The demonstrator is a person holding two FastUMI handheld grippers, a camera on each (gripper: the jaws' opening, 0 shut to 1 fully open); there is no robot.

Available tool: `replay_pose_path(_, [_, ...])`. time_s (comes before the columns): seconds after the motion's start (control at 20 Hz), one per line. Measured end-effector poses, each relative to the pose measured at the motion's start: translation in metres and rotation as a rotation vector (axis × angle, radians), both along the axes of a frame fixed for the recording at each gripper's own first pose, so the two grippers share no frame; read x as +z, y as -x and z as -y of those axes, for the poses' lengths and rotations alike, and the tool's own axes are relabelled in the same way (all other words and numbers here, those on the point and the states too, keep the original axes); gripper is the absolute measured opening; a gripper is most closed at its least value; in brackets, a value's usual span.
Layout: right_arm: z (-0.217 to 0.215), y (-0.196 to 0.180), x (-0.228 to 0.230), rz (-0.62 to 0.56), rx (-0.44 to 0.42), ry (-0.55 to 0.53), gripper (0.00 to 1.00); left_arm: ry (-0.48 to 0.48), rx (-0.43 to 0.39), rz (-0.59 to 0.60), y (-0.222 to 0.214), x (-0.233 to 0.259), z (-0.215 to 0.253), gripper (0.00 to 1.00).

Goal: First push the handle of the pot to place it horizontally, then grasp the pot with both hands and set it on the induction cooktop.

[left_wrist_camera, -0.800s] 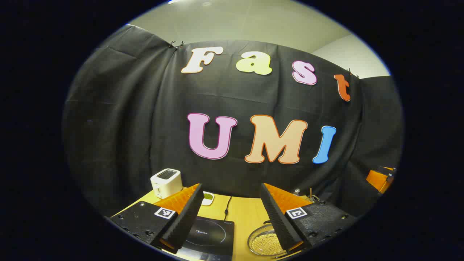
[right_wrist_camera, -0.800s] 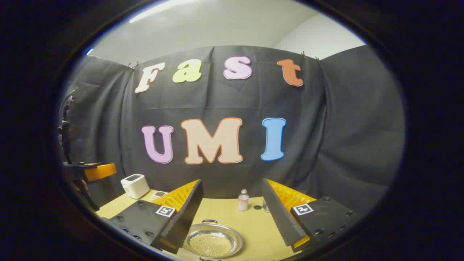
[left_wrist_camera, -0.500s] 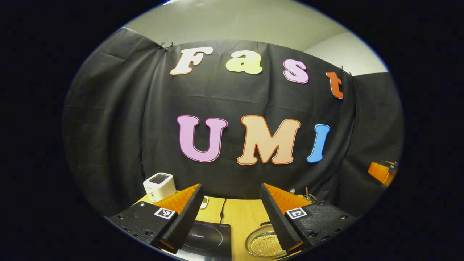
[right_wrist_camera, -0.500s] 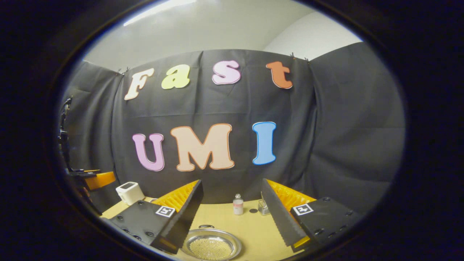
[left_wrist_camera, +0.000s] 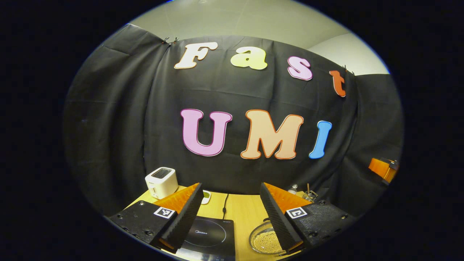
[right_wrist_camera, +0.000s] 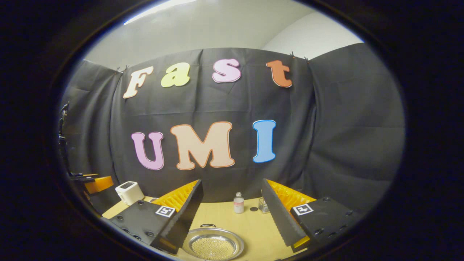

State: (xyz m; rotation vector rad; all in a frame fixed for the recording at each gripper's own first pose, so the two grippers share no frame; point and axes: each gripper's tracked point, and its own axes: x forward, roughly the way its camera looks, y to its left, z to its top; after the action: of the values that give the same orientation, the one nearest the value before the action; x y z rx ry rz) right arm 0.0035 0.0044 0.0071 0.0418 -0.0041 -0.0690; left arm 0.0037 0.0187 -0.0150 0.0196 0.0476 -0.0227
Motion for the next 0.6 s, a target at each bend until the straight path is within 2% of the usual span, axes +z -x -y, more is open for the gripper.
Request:
replay_pose_path(0.05, [-0.002, 0.000, -0.002, -0.007, 0.003, -0.003, 0.97, -0.003, 0.009, 0.003, 0.001, 0.000, -0.006, 0.92])
replay_pose_path(0.15, [-0.005, -0.001, -0.008, -0.020, 0.003, -0.010, 0.97, -0.001, 0.027, 0.012, 0.004, 0.003, -0.014, 0.92])
replay_pose_path(0.2, [-0.007, -0.002, -0.010, -0.025, 0.005, -0.015, 0.97, -0.003, 0.032, 0.015, 0.005, 0.002, -0.017, 0.96])
replay_pose_path(0.5, [-0.021, -0.004, -0.034, -0.074, 0.031, -0.033, 0.97, -0.025, 0.042, 0.030, 0.014, 0.004, -0.024, 0.92])
replay_pose_path(0.6, [-0.027, -0.003, -0.044, -0.096, 0.052, -0.041, 0.97, -0.027, 0.039, 0.038, 0.017, 0.005, -0.026, 0.95])
